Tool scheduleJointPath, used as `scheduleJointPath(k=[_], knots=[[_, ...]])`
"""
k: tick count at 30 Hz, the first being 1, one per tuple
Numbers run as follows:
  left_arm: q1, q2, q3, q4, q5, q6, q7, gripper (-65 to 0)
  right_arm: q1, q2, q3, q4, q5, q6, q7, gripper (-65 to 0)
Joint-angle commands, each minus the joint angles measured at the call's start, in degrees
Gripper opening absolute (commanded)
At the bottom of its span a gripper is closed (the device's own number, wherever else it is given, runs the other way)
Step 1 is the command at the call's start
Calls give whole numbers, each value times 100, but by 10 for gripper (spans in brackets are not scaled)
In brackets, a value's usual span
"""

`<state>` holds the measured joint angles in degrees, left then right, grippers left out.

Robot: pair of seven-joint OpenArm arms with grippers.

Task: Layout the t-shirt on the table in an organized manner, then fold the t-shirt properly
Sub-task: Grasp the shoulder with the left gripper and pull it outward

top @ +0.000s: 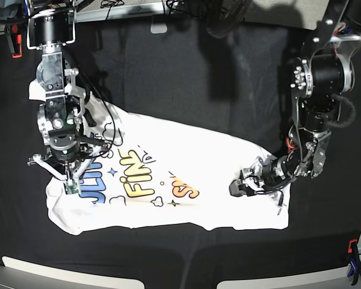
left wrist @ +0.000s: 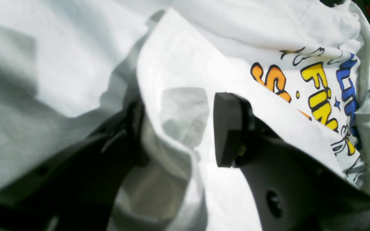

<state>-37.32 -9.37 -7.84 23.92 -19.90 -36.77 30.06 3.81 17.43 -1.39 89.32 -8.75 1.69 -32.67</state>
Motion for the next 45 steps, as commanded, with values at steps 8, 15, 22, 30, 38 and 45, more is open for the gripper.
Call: scheduleJointPath(k=[8,15,22,30,38,45], knots=[[-186,17,4,50,-11,-103,-468,-375,122,48,26,118,-22,-42,129,-499],[-188,103,4,50,31,-155,-481,-553,122,48,26,118,-20,-42,120,-499],[-190,105,4,79,31,-317,-782,-650,120,48,26,118,-20,-37,-7,-499],[-140,105,4,623,31,-323,-437,-650,-297,50,26,398,-22,437,-55,-499],[302,87,4,1517,28,-323,-186,-650,-951,50,26,1528,-20,435,-199,-499],[1386,-138,7,2785,-94,-323,-109,-650,-1102,50,26,1661,-22,437,-293,-499]])
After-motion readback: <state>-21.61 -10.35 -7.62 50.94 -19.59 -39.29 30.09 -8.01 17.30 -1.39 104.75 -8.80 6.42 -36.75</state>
